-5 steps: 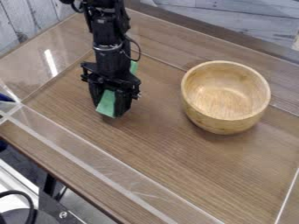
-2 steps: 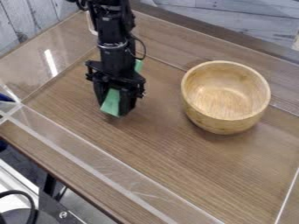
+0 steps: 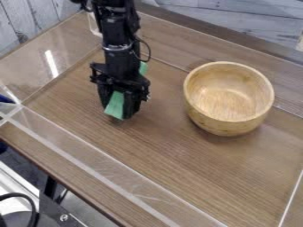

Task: Remove the green block from inside the brown bowl and put it on the table

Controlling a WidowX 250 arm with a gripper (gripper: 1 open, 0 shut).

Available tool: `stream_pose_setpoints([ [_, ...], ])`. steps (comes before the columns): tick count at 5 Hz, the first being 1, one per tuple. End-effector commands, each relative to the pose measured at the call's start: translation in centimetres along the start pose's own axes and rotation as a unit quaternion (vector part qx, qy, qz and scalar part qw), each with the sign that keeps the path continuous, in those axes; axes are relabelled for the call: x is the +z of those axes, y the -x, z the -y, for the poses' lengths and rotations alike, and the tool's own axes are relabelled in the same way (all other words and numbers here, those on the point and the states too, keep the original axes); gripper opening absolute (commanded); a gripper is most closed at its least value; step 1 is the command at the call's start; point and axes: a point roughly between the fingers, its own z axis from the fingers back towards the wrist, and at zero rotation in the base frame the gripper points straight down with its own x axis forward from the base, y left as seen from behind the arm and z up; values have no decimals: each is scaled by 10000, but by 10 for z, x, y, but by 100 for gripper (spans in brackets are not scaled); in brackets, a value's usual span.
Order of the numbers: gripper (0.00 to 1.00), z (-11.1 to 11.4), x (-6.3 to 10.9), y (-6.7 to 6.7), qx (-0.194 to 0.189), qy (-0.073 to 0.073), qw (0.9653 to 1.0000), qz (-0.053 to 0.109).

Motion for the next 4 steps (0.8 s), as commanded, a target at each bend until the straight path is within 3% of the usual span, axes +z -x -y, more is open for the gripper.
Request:
stream_pose_setpoints([
  [1, 0, -2, 6, -10, -30, -109, 9997, 200],
  [2, 0, -2, 4, -9, -16, -89, 9998, 155],
  [3, 100, -1, 4, -7, 2, -73, 9999, 119],
  [4, 100, 0, 14, -3, 34, -27, 9998, 179],
])
